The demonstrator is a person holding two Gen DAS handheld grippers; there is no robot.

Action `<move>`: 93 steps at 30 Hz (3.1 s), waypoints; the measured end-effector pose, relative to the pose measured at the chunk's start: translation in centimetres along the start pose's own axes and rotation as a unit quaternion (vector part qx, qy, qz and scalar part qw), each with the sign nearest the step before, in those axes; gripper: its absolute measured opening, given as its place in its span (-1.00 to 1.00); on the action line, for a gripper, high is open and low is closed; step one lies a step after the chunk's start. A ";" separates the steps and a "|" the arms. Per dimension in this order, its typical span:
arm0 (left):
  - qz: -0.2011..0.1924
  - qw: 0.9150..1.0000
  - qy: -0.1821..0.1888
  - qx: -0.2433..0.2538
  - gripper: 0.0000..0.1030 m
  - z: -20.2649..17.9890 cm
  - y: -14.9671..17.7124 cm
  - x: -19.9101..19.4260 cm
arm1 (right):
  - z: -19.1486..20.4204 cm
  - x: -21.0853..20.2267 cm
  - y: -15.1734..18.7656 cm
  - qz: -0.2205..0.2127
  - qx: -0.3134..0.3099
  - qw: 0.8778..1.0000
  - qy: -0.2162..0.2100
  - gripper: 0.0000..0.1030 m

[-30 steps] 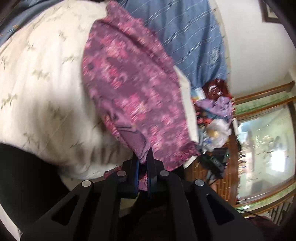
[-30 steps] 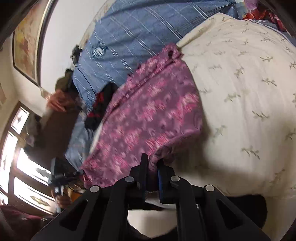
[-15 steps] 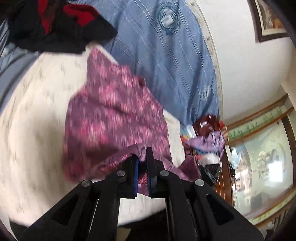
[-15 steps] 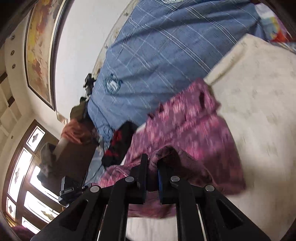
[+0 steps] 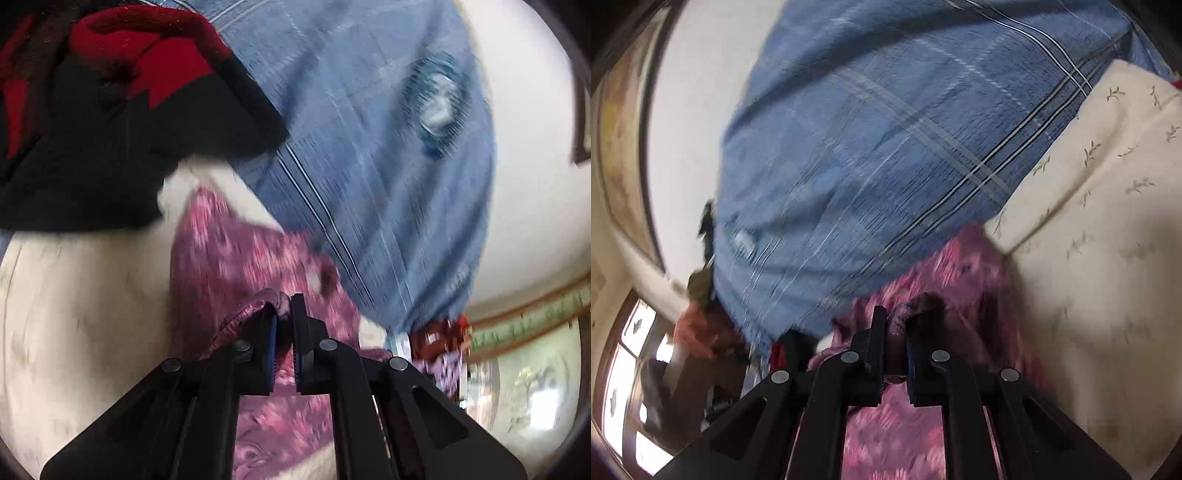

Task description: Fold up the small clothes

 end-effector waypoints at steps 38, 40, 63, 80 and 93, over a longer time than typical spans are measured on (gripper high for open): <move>0.027 0.963 -0.223 0.146 -0.83 1.2 -2.5 7.3 | 0.2 4.0 -6.8 -0.038 -0.052 0.992 0.104 -0.93; 0.022 0.964 -0.233 0.128 -0.83 2.1 -2.9 7.5 | -2.2 5.8 -6.3 0.003 -0.038 0.987 0.156 -0.93; 0.068 0.987 -0.125 0.079 -0.44 4.5 11.4 -3.6 | -0.9 -8.8 7.4 0.039 -0.093 0.990 0.103 -0.88; -0.025 0.962 -0.200 0.187 0.53 -4.7 10.0 -1.6 | 2.6 -6.8 7.9 0.033 -0.113 0.984 0.132 -0.37; 0.001 0.905 -0.327 0.271 0.61 -1.8 9.9 7.4 | 0.0 -2.1 9.7 0.058 -0.155 0.969 0.181 -0.36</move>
Point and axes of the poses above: each gripper's, at about its wrist camera, not at the fingertips, and x roughly the way its jaws point, z to its left, y to its underside, the point moved 3 cm from there along x, roughly the way its jaws point, and after that the axes turned 1 degree about x, right-handed, at the moved point
